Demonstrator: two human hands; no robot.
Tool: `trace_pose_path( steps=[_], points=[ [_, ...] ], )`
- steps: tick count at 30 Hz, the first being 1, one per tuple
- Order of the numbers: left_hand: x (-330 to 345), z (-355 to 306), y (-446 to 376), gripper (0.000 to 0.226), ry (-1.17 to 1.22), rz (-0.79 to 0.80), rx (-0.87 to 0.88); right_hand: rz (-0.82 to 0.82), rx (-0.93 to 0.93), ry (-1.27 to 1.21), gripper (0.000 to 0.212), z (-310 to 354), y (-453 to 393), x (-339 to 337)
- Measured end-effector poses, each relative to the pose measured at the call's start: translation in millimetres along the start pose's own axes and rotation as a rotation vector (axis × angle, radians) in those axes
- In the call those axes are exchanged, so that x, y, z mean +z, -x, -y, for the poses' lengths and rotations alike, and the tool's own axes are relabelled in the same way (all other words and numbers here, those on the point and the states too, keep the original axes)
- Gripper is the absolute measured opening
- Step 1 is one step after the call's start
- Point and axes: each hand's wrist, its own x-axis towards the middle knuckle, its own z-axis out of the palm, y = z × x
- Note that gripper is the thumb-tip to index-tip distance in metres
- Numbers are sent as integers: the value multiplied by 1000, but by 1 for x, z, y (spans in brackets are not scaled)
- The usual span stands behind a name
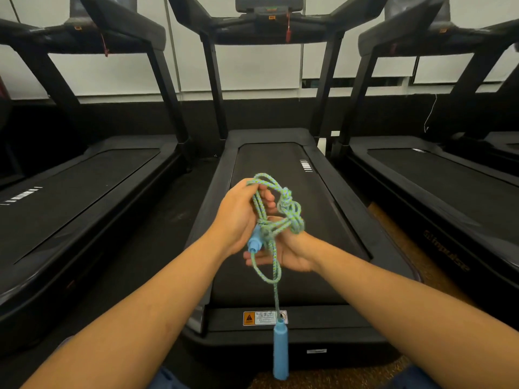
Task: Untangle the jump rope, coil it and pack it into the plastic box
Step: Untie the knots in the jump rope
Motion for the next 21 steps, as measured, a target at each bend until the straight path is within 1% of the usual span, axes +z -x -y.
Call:
trace_pose_path(
  steps=[3,6,7,9,11,13,16,18,19,21],
  points=[
    [-12,3,-8,24,-118,-131,31,-17,192,-39,37,2,3,2],
    [-23,8,-12,23,-204,-230,44,64,272,-11,29,8,8,0],
    [-26,10,-13,23,-240,-263,49,106,277,-28,30,11,9,-2],
    [-31,12,-16,24,-295,-322,60,164,267,-91,38,16,9,-9],
    [-38,13,-19,23,-332,-354,53,183,240,-137,50,20,10,-18],
    [-41,14,-19,23,-357,-363,20,199,228,-131,60,23,14,-24],
    [-39,13,-16,25,-305,-350,-16,235,200,-52,53,26,21,-25],
    [-37,10,-17,26,-230,-345,-1,182,147,95,53,25,20,-28],
    [-36,8,-17,26,-197,-338,13,178,131,116,54,25,20,-29],
    [-35,5,-16,26,-160,-325,39,232,141,64,60,24,20,-29]
  ],
)
